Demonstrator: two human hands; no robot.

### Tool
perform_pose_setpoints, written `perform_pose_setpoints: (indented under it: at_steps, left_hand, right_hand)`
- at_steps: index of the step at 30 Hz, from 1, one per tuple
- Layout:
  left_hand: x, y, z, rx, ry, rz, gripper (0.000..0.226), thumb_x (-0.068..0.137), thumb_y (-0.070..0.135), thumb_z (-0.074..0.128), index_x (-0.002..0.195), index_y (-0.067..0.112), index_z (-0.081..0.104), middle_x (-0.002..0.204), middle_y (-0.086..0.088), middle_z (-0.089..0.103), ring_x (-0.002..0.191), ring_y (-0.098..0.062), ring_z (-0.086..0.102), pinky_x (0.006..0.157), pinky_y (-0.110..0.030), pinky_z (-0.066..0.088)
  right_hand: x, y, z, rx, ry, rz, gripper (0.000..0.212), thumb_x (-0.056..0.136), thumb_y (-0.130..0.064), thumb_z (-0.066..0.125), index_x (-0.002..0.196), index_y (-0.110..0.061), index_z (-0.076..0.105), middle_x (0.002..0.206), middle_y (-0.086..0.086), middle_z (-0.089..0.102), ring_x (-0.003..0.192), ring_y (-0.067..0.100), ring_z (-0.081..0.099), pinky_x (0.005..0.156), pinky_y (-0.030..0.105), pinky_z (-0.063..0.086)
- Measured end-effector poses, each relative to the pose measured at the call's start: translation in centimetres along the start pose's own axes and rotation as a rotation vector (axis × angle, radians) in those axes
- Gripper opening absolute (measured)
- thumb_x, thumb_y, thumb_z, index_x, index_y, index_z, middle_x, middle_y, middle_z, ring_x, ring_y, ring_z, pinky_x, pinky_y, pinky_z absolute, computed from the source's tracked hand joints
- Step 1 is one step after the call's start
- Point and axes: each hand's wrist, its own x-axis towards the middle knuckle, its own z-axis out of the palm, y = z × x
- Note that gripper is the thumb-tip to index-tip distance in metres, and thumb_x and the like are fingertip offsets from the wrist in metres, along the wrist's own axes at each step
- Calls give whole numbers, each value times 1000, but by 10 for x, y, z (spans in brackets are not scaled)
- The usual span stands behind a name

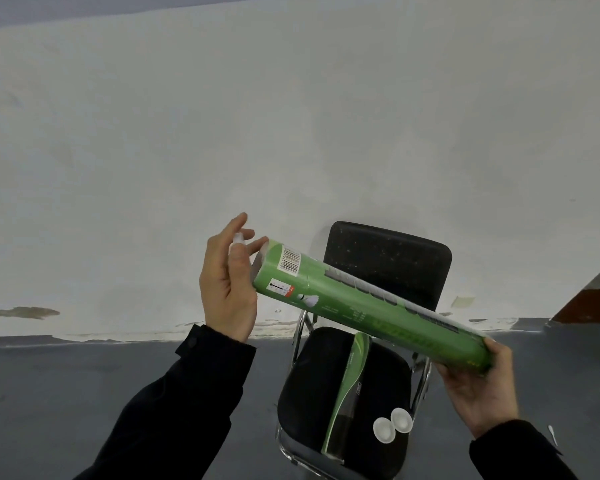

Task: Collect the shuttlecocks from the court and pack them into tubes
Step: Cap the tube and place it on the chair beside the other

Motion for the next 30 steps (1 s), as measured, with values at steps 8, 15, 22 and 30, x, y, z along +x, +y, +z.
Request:
perform_pose_setpoints:
  at_steps: [8,15,22,30]
  left_hand:
    - [-1,-10,-6,169,-239,25,43,109,37,30,136,25,62,132,0,63,126,-17,60,99,-27,50]
    - [-13,-12,1,59,-280,-75,49,106,46,29,146,28,51,149,4,55,140,-14,51,109,-26,44]
    - [-23,-17,-1,37,-450,-104,65,103,47,35,162,20,27,168,10,31,156,-7,22,125,-23,23]
    - [-18,-38,-2,-534,-111,-753,50,110,43,36,144,15,59,146,-5,60,137,-19,55,112,-40,44]
  right_hand:
    - [5,-3,-3,-37,-3,2,22,87,-45,61,95,-25,67,97,2,75,87,19,74,74,34,63]
    - [4,-5,3,-27,62,4,32,93,-46,55,77,-28,76,88,0,76,77,16,76,78,34,61]
    - [5,-6,-8,-66,65,23,24,94,-45,55,95,-24,66,94,2,75,81,16,76,79,37,62]
    - [6,4,-23,-126,88,79,30,91,-41,58,109,-18,63,109,12,71,96,24,74,88,46,59]
